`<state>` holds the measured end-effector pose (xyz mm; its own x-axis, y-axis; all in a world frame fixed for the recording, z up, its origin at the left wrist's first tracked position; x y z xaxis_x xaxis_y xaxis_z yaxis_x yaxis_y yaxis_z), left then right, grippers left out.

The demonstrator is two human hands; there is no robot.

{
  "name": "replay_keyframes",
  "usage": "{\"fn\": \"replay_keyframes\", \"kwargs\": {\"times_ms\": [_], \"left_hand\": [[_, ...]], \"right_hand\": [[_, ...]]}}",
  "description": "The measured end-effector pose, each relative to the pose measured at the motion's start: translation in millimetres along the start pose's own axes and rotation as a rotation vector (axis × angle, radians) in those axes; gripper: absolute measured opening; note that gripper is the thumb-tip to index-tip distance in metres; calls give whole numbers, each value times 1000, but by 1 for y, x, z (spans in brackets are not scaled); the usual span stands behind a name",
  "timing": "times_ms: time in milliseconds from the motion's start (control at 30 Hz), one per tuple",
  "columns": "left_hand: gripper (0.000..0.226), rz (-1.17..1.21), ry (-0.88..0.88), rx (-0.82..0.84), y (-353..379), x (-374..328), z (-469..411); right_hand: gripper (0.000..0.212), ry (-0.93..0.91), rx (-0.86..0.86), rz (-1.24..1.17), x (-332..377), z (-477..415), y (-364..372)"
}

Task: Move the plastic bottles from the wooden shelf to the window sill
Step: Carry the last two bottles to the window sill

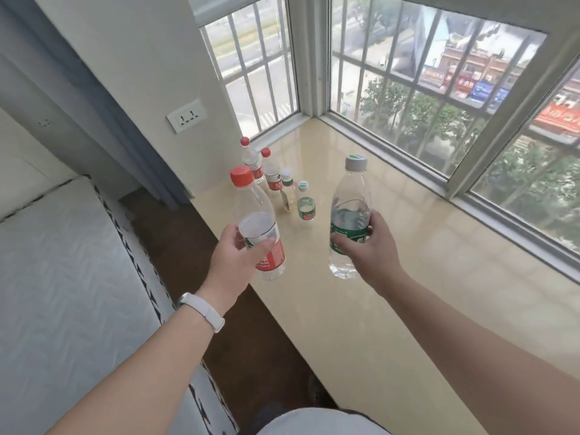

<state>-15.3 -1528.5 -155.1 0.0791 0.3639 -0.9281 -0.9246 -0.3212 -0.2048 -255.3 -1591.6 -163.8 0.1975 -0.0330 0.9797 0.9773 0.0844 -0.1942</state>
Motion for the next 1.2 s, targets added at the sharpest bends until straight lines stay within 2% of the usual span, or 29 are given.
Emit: {"fn": "replay_keyframes", "kwargs": {"times_ms": [233, 500, 867, 1200], "left_hand": [[39, -41, -16, 99, 26, 0, -47], [57, -154, -59, 280, 52, 14, -112], [49, -296, -69, 584, 91, 52, -220], [50, -397, -63, 609, 135, 125, -270]], "right_hand": [[45, 77, -72, 31, -21, -11, -11], [46, 188, -236, 81, -42, -27, -6], [50, 351, -488, 176, -80, -68, 50], [52, 462, -616, 179, -165, -92, 82]]}}
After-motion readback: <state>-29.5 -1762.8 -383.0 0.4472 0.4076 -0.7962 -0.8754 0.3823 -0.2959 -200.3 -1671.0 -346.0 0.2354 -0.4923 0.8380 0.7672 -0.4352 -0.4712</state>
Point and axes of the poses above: each hand's wrist, its own z-axis away from the middle knuckle, its own y-axis out of the palm, x = y × z, the point moved 1 cm from there along -z, towards the middle knuckle, and after that the axes turned 6 degrees about -y, right-handed, at the moved point
